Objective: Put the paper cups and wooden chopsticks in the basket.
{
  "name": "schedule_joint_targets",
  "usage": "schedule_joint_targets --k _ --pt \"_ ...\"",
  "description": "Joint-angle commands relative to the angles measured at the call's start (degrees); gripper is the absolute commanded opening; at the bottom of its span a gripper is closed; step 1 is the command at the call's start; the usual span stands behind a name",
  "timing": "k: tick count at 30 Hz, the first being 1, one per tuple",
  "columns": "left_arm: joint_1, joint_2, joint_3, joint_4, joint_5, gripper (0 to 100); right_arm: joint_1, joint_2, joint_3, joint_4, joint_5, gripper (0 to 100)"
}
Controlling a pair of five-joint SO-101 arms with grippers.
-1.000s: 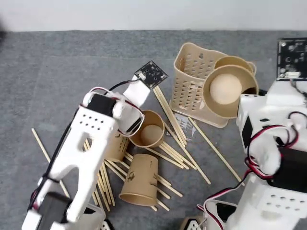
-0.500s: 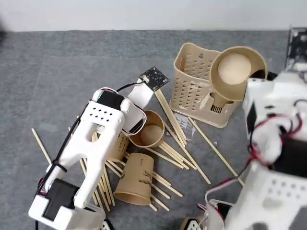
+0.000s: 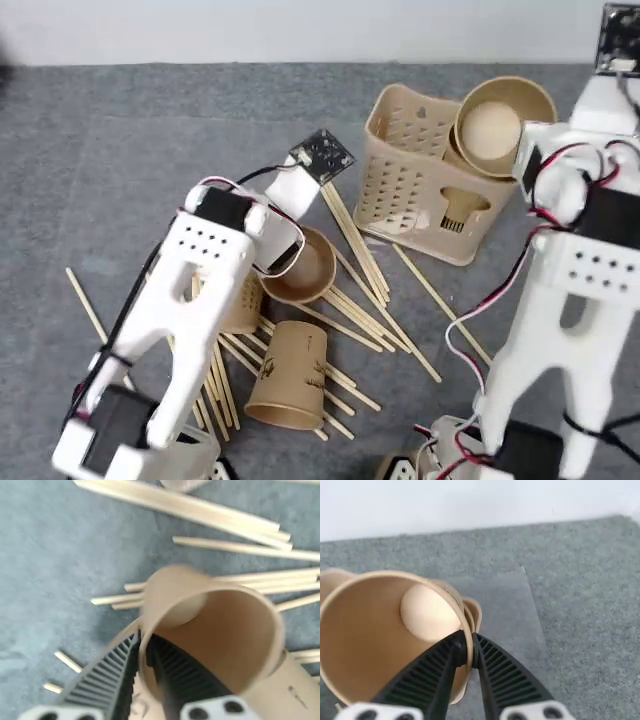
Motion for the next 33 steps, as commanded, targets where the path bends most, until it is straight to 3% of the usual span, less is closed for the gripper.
schedule_joint_targets --k 1,13,18,33 --pt "1.3 -9.1 -2.9 -0.7 -0.1 1 0.1 2.0 -2.5 1.7 -0.5 1.7" --pt "1.9 -26.4 -4.0 -1.1 5.5 1 0.0 0.7 -5.6 9.4 -2.7 30.7" --pt "1.9 -30.8 -7.8 -1.0 8.3 1 -0.2 -0.8 -8.9 9.6 -4.1 32.1" --pt "1.9 -32.4 -8.3 -0.5 8.6 1 -6.1 4.7 -8.9 -7.0 -4.6 32.1"
